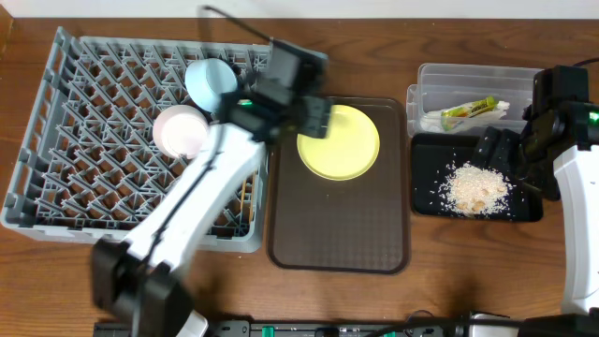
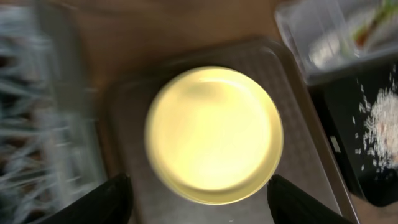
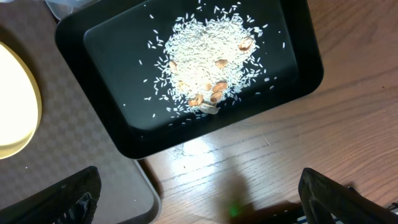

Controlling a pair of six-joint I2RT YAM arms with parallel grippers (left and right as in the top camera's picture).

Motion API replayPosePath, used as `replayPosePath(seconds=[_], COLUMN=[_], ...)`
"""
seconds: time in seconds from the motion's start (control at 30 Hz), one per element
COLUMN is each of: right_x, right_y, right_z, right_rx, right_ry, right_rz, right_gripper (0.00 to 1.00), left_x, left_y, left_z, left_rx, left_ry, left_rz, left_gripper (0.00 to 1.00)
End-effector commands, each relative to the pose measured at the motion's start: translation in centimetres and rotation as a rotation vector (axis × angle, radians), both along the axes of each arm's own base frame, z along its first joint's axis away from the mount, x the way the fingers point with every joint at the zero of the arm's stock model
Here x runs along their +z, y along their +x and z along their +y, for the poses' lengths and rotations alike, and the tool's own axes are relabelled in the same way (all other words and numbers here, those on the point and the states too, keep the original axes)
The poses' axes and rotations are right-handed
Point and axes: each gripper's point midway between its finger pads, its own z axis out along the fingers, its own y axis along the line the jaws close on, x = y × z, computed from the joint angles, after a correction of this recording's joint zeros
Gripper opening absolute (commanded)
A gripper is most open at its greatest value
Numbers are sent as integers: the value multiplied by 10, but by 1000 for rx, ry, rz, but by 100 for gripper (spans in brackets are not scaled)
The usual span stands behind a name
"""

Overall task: Sort waste into correct bins and load items into the dishwasher
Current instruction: 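Grasp the yellow plate edge with the left gripper and lift it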

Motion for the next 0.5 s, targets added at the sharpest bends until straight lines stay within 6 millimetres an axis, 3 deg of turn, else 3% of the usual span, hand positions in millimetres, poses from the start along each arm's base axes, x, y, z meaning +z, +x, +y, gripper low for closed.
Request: replayPosePath(seconds=[0.0,0.1,0.17,0.3,0.47], right_x=[5,5,5,4,4], right_y=[-2,-2,-3,-6,-7], right_z=[-1,0,0,0,1], right_rx=[2,3,4,10,10], right_ry=[0,4,5,6,7], right_rz=[-18,-15,-10,2,4], right_gripper=[99,99,99,99,99], left_x=[-47,-92,-114,-154,-179], left_y=[-9,-25,-34,-43,-53], left_z=[-53,-86,-95,-98,-95], left_rx=[-150,-243,-270,-302,-313], left_ry=[55,116,142,213,252], left_rz=[28,66,99,152,205], left_gripper=[73,73,73,73,73])
